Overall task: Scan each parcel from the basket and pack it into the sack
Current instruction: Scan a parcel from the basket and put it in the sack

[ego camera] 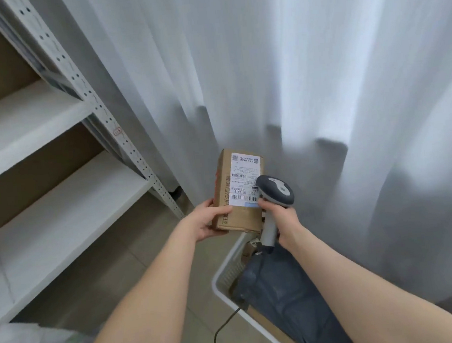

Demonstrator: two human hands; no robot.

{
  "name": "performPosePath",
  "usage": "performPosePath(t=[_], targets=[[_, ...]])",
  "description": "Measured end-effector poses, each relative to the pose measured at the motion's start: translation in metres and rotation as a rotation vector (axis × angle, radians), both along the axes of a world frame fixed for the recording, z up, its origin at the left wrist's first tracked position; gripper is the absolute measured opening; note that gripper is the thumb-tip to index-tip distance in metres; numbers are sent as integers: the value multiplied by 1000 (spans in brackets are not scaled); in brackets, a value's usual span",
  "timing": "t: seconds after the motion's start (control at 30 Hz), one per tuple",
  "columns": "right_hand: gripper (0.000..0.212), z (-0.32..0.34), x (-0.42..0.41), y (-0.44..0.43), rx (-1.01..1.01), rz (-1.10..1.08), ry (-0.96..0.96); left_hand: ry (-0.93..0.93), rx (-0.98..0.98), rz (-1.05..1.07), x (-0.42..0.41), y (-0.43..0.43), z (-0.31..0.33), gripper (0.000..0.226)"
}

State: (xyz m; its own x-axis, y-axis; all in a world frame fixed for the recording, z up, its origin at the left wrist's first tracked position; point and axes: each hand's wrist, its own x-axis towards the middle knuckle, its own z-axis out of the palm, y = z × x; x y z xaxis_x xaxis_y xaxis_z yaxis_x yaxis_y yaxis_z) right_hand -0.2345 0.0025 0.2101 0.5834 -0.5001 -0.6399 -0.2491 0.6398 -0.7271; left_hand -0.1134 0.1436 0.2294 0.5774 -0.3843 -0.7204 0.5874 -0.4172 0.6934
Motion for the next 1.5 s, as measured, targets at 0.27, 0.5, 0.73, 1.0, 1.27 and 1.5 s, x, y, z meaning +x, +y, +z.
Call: performPosePath(t=[0.27,0.5,0.73,1.0,1.27,1.5], targets=[[16,96,16,55,-91,253,-113,-158,-73,221,-1,81,44,65],[15,140,30,123,-154,411,-113,-184,-131,278,15,143,67,55],[14,161,42,167,-229,440,-94,-173,-163,288,32,183,73,54],[12,176,49,188,-238,476,-85,-171,-157,285,43,208,77,58],[11,180,59,202,-259,479,-88,-162,-183,290,53,222,78,55],[16,165,72,231,-200,401,-125,-164,-167,366,56,261,81,42]])
